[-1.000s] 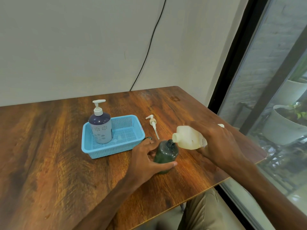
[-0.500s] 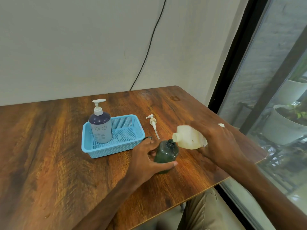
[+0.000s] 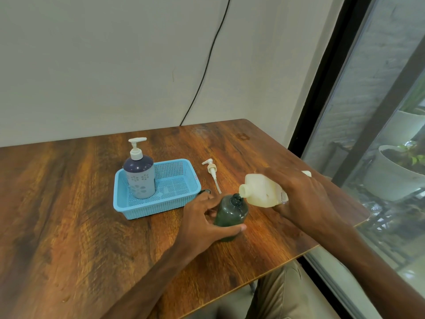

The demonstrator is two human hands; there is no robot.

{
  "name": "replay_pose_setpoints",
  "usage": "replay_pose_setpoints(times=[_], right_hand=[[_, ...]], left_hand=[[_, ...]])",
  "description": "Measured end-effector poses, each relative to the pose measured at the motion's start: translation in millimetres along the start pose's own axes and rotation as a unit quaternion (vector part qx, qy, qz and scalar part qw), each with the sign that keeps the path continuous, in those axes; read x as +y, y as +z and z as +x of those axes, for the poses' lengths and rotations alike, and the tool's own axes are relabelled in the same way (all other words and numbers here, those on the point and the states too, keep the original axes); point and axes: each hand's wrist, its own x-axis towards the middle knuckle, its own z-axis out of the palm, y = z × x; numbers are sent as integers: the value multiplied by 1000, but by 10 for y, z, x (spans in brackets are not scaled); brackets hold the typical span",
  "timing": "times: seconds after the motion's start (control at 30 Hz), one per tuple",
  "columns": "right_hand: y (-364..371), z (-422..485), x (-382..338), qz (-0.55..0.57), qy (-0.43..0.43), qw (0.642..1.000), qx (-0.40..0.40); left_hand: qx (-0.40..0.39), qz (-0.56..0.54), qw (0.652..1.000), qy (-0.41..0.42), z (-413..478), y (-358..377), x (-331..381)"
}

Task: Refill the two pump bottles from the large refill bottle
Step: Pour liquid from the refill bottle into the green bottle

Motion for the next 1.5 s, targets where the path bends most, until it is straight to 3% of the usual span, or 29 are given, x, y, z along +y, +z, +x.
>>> replay_pose_setpoints(times=[1.5], right_hand=[[6, 9, 30, 3, -16, 1000, 3]], left_hand=[[1, -5, 1000, 9, -4, -19, 8]])
